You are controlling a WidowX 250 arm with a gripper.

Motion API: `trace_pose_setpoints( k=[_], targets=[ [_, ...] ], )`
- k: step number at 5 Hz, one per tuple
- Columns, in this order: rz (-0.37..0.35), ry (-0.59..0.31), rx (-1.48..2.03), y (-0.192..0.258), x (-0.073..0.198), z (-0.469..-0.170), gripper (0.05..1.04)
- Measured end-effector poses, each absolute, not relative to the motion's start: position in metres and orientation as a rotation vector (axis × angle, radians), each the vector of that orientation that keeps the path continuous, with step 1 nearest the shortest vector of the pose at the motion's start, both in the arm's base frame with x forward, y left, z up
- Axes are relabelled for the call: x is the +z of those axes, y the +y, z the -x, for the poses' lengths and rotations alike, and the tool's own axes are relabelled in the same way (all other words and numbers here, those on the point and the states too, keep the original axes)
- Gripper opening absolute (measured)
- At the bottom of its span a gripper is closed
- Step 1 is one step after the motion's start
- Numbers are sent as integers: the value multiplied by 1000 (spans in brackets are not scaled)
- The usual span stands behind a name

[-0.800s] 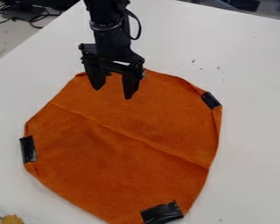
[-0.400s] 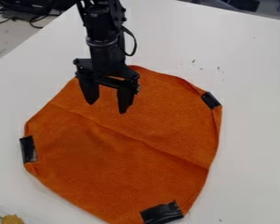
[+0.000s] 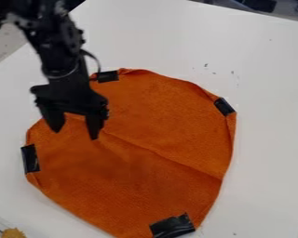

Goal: Fold the cloth from bottom left to top right

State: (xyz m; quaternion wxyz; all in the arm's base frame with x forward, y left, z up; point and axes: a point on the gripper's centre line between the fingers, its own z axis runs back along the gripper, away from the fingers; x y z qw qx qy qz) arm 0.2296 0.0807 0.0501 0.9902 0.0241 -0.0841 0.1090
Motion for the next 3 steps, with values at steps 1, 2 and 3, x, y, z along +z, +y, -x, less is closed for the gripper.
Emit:
trace_pose_setpoints(
  k=[1,2,3],
  targets=[
    [-101,-195,271,97,33,-208,999],
    [-129,-222,323,122,26,-201,999],
    [-131,-226,330,144,20,-195,999]
  ],
)
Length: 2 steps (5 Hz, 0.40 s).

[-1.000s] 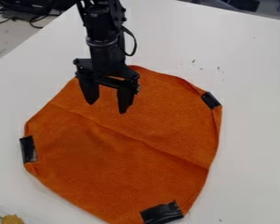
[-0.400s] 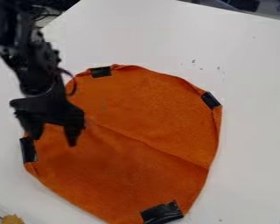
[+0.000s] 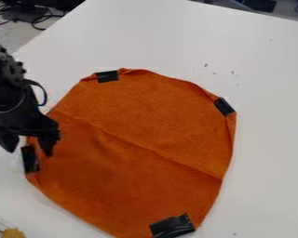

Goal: Fold the cloth from bottom left to top right

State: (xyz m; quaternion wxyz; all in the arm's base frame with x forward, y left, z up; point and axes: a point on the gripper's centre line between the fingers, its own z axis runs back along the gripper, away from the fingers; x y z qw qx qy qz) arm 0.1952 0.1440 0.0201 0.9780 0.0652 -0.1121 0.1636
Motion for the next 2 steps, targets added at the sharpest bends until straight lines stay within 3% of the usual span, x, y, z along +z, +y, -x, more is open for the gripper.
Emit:
trace_pose_setpoints(
  k=[2],
  targets=[
    [-107,-184,325,155,12,-192,994]
  ],
)
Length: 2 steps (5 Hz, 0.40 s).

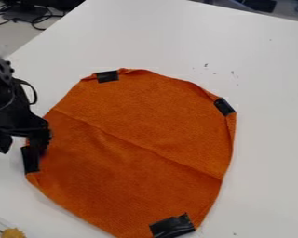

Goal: Fold the cloth from bottom left to top right

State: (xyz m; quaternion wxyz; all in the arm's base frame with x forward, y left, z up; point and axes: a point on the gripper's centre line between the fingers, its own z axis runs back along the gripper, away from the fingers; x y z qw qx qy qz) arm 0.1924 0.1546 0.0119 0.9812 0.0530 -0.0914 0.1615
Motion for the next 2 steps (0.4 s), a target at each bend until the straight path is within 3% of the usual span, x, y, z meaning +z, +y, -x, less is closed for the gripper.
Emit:
trace_pose_setpoints(
  k=[1,2],
  targets=[
    [-77,-176,325,153,4,-196,893],
    [-71,-184,318,156,4,-202,621]
  ],
)
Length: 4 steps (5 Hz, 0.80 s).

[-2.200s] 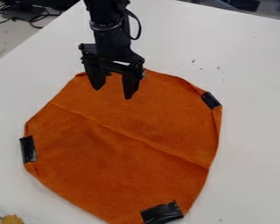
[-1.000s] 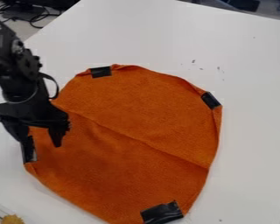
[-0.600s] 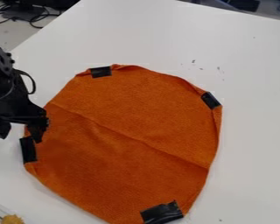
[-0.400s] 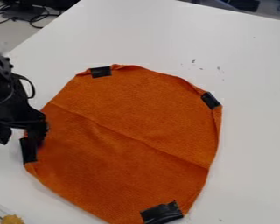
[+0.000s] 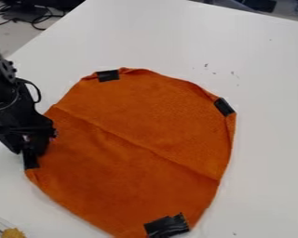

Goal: Fold the cloth from bottom left to top right

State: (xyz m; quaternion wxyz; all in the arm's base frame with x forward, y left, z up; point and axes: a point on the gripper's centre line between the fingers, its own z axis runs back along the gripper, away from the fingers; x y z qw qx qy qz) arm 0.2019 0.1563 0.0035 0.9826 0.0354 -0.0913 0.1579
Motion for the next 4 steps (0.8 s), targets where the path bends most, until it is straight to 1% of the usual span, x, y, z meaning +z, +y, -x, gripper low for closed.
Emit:
trace_pose_setpoints(
  k=[1,2,3,4],
  targets=[
    [-73,-186,314,158,4,-204,374],
    [-82,-166,316,156,5,-205,209],
    [-95,-125,318,151,10,-202,113],
    [-154,-130,304,150,37,-213,87]
  ],
)
